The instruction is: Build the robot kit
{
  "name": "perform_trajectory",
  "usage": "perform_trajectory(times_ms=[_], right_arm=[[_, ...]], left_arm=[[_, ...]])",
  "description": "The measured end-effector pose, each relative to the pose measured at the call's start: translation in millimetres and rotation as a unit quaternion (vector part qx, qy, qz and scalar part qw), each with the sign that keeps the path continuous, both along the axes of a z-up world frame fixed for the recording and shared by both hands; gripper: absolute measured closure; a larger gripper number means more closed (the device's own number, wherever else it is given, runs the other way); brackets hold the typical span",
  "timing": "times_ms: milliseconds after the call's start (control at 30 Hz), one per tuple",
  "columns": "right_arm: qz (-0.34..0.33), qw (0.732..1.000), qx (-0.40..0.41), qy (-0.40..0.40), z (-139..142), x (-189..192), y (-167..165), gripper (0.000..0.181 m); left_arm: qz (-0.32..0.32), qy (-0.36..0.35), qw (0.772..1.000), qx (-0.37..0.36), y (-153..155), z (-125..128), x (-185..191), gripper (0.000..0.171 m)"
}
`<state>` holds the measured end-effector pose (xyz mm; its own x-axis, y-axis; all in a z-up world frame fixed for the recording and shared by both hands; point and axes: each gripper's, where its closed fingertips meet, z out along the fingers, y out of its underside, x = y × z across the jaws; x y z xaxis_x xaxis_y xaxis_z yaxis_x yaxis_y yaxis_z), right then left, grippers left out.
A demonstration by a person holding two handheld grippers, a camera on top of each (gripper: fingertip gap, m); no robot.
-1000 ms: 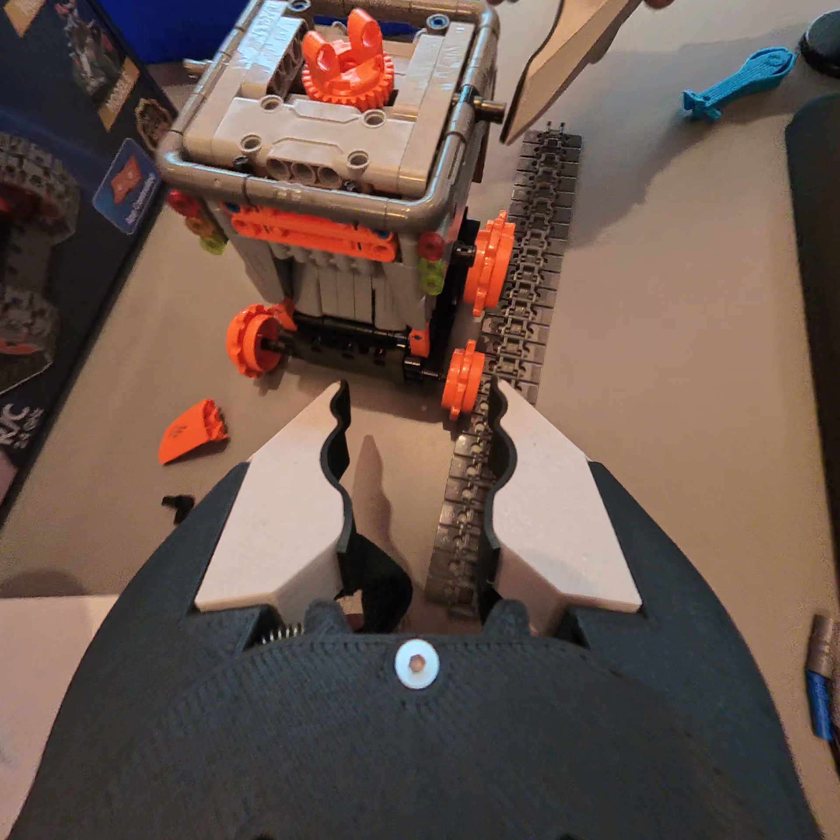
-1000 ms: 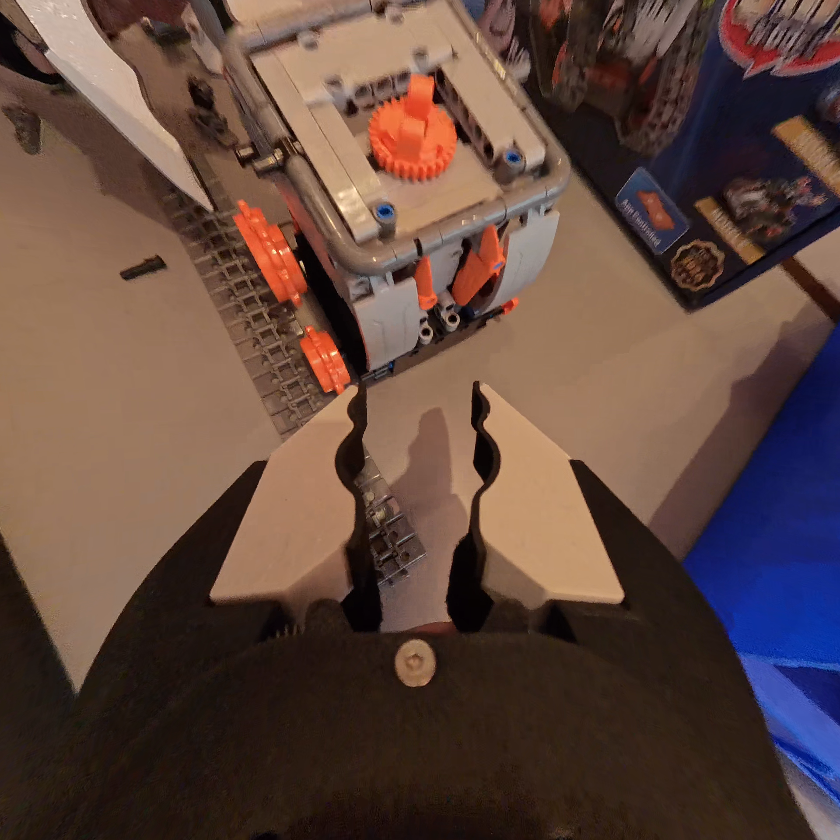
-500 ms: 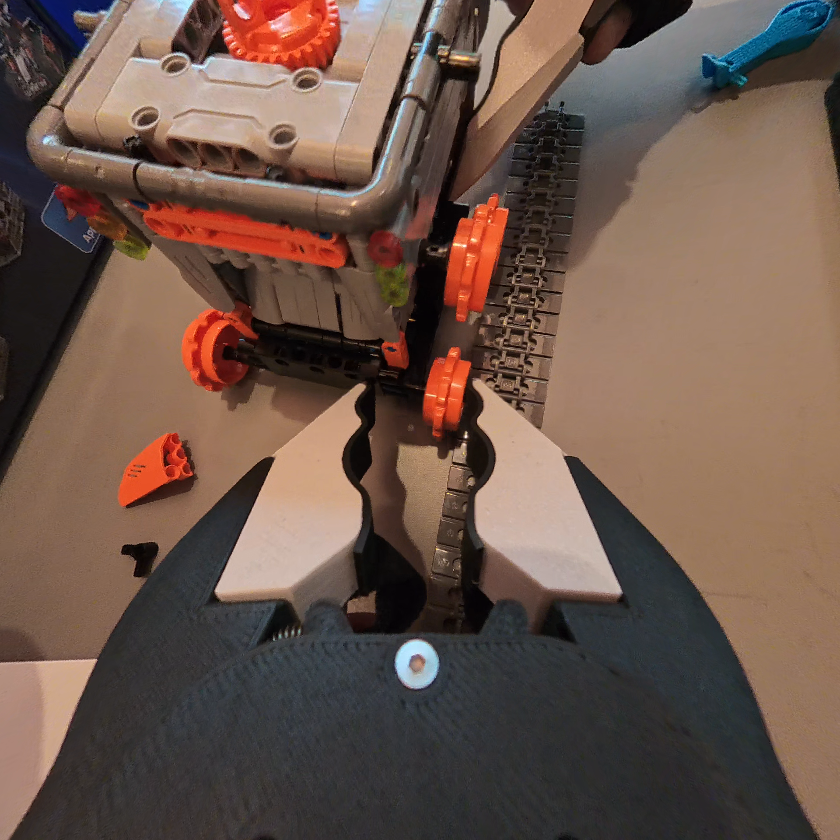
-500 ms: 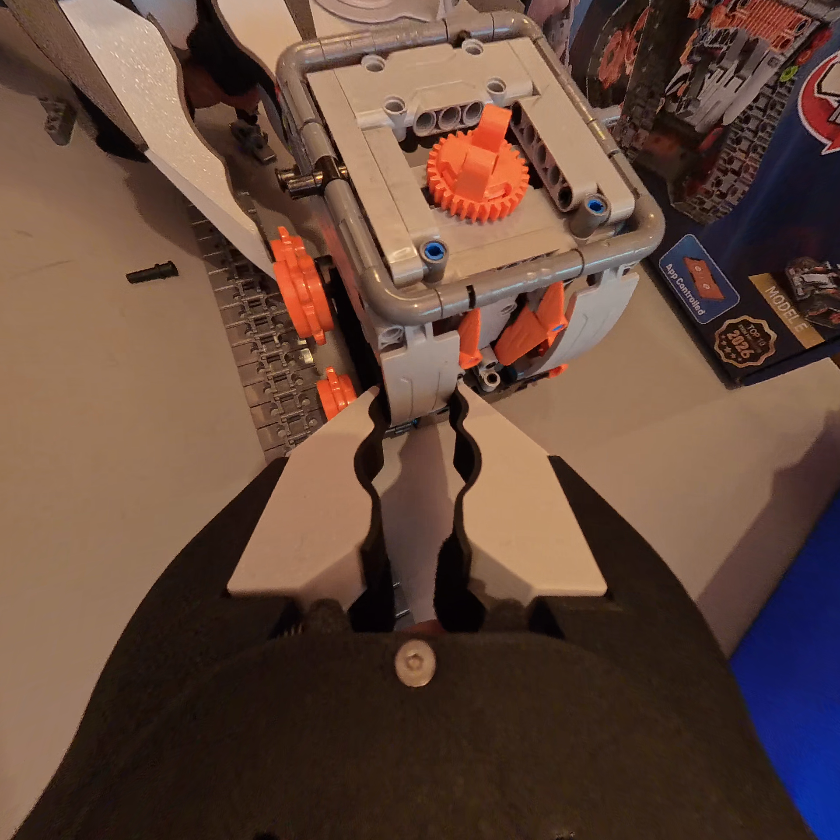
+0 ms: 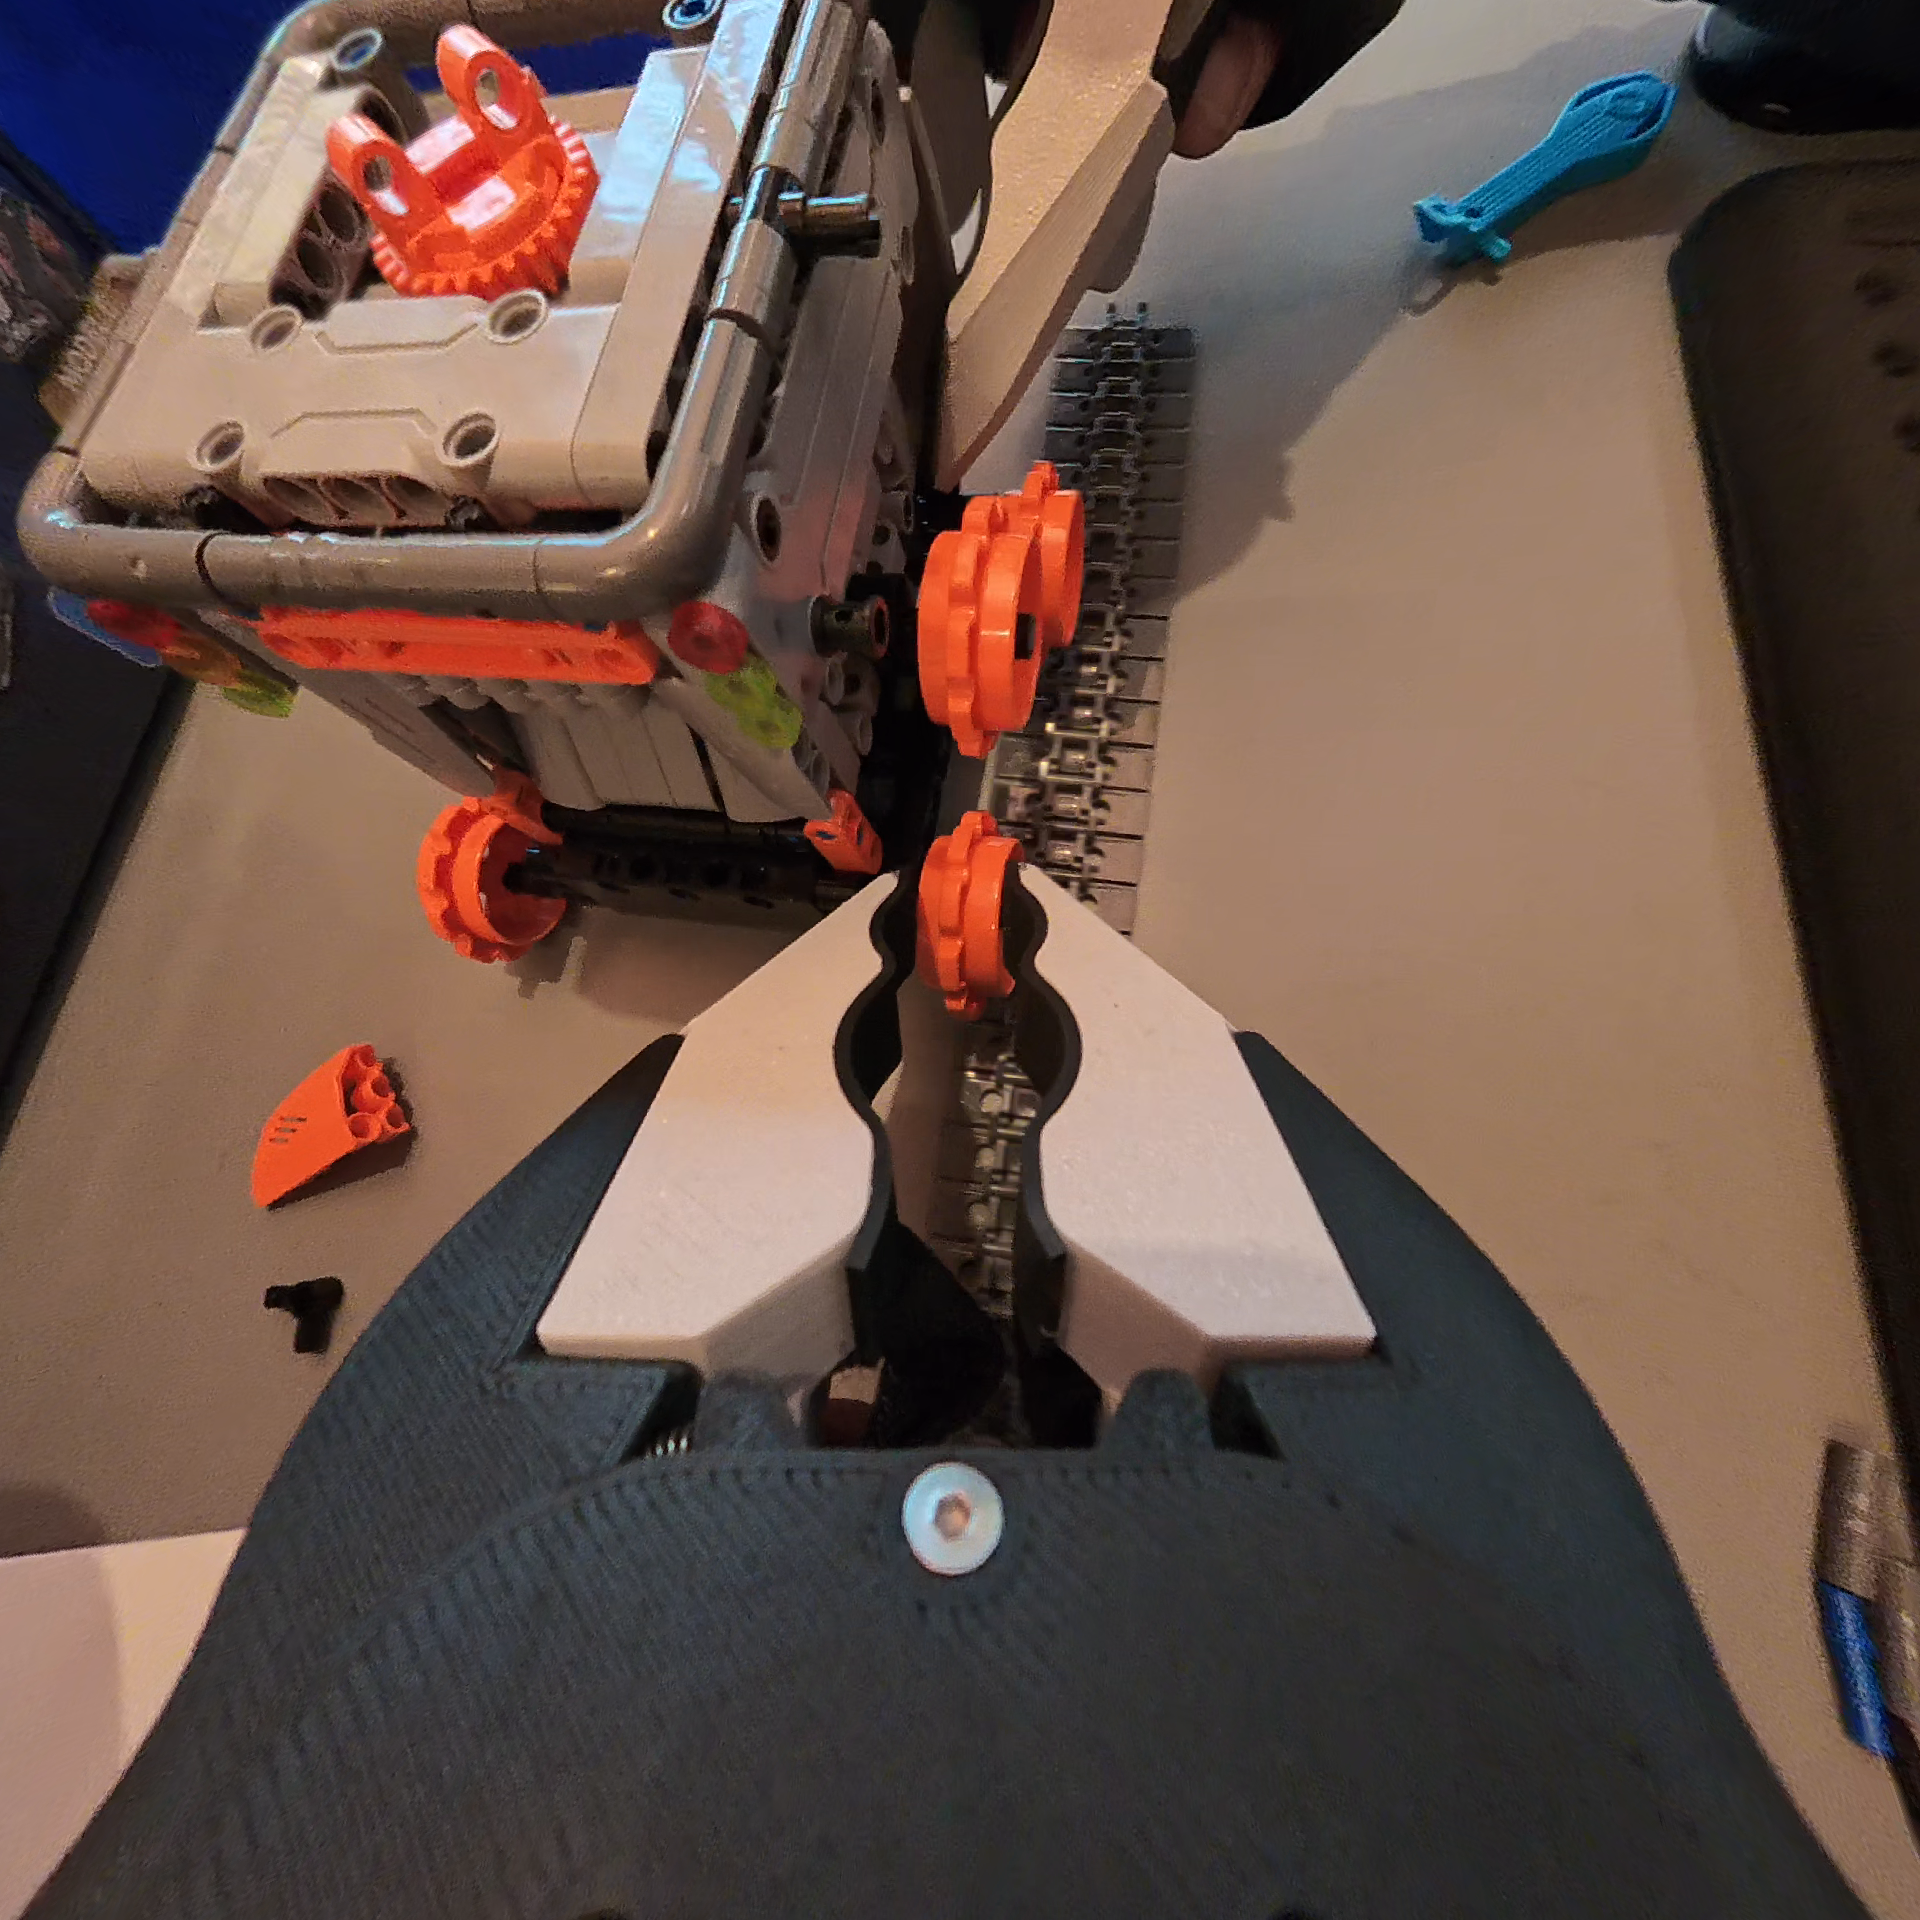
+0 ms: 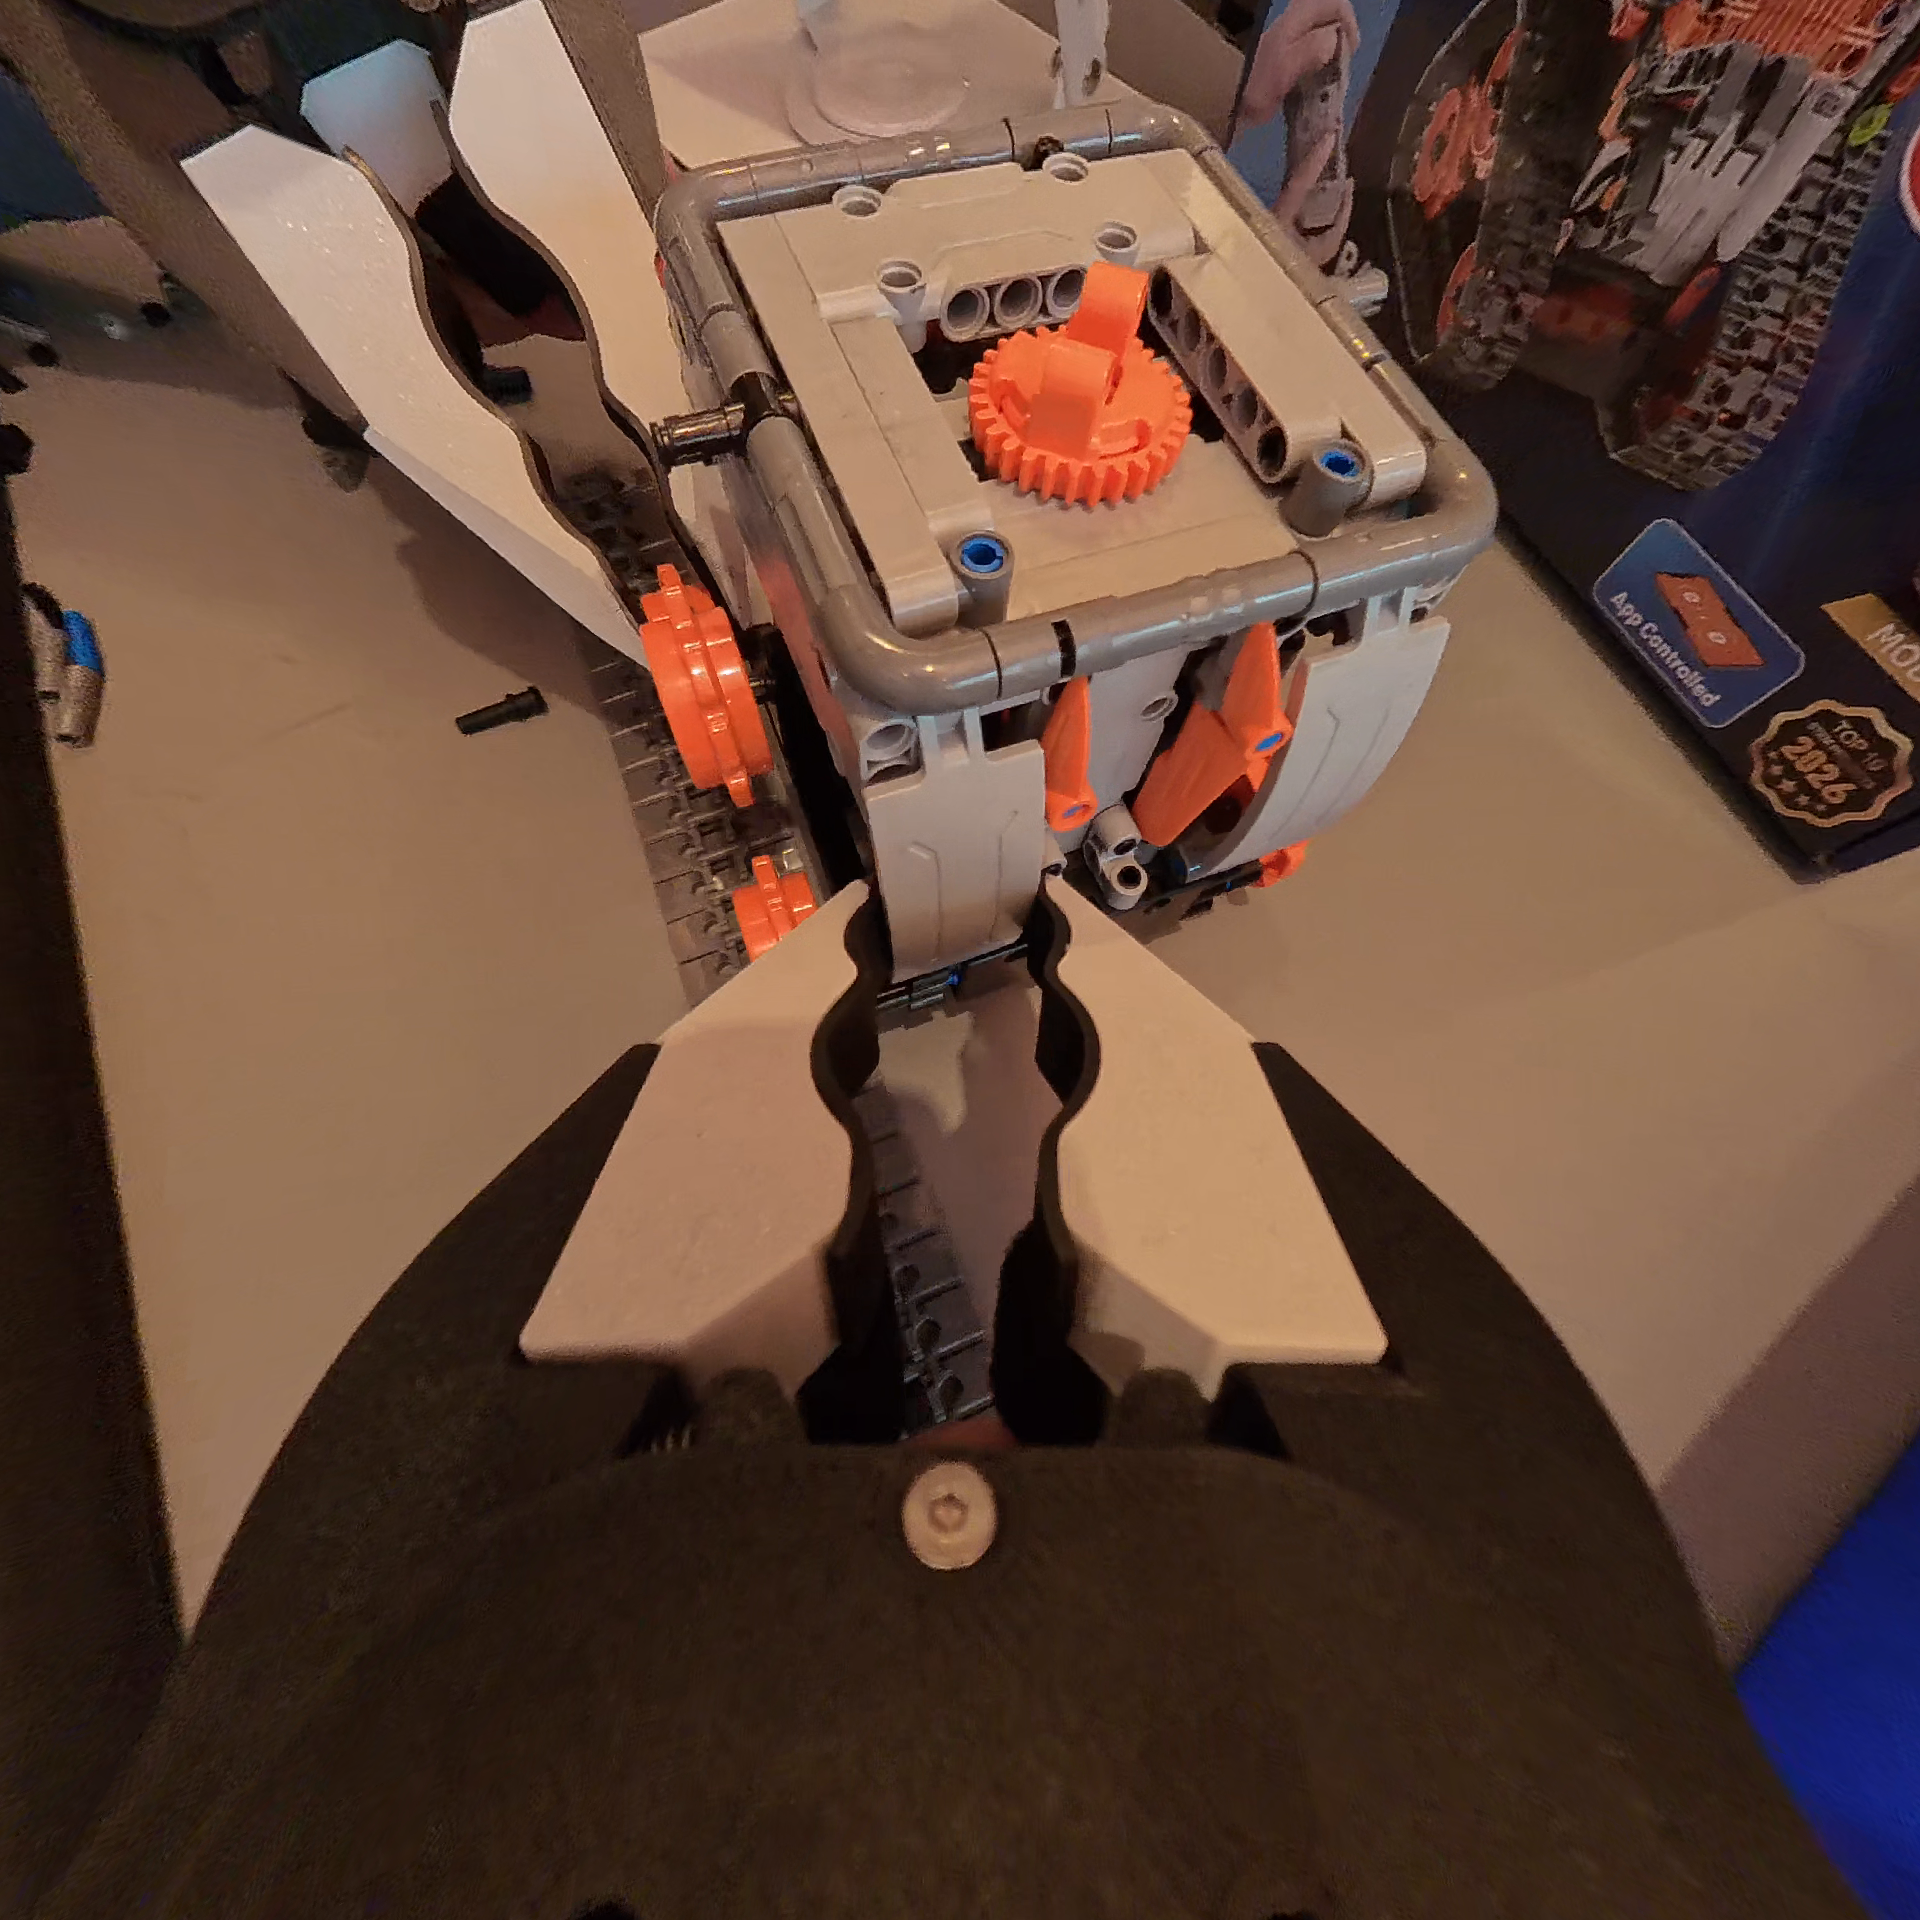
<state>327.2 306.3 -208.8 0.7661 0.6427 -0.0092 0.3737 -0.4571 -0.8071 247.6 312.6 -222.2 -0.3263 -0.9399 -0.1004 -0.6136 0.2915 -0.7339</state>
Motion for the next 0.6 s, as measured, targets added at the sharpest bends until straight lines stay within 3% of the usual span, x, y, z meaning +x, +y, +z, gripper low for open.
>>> perform_trajectory(times_ms=[600], right_arm=[[0.028,0.999,-0.003,-0.033,-6.2,-10.3,-17.6,0.158]], left_arm=[[-0.034,0.022,0.999,0.029,-19.0,-7.0,-10.6,0.157]])
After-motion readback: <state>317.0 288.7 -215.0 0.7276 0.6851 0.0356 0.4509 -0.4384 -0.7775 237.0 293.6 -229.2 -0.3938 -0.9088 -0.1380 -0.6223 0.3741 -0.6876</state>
